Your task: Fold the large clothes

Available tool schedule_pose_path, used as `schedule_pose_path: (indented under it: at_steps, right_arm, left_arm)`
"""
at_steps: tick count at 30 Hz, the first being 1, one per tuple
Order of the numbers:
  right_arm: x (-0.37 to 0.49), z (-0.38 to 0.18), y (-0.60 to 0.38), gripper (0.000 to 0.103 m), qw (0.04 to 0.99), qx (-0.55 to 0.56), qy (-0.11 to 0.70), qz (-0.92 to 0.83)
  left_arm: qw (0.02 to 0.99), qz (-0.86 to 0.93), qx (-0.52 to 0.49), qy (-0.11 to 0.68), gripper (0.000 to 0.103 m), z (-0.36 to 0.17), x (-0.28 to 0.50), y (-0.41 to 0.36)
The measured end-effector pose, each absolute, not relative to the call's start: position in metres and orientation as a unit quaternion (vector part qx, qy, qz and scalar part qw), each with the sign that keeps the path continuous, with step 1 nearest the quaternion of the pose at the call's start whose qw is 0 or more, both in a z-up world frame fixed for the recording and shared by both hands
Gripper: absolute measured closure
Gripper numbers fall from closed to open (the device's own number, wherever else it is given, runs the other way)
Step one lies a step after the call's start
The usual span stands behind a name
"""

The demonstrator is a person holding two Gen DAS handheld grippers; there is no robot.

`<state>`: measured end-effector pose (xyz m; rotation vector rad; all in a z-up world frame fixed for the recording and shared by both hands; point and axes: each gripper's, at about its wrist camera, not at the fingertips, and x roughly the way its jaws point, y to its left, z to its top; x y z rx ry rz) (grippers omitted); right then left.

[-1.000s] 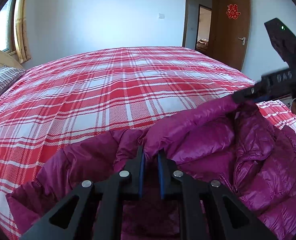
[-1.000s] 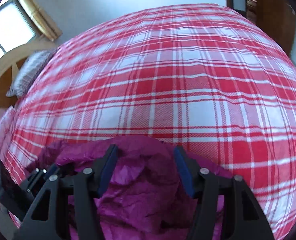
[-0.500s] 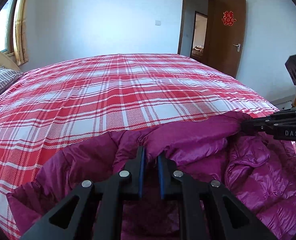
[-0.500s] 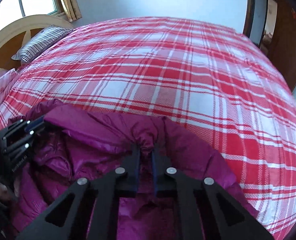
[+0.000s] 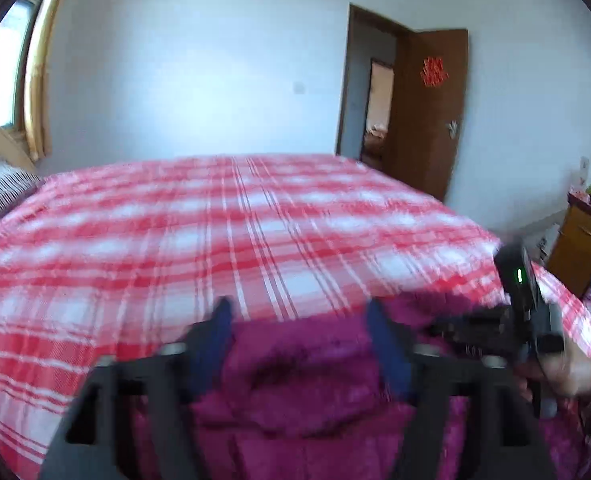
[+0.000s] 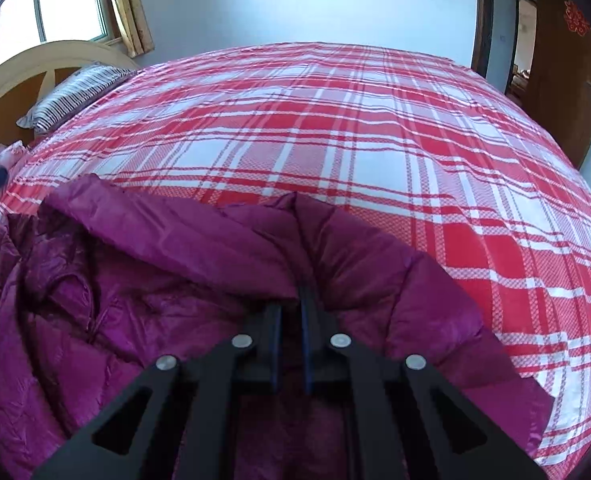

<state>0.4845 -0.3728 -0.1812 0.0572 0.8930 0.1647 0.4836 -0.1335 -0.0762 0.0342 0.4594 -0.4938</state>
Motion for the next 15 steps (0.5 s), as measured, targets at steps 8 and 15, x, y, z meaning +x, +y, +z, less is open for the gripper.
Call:
schedule_pose_path:
  at_steps: [8,15]
  right_arm:
    - [0.481,-0.183,-0.388,0.095,0.898,0.082,0.423,0.092]
    - [0.477,-0.179,-0.395,0.084,0.900,0.106,0.414,0.084]
  left_arm:
    - [0.898,-0.147,0.152,0.386,0.018,-0.161,0.556,-0.185]
    - [0.900,-0.147,0.143,0.384,0.018,-0.179,0.540,-0.180]
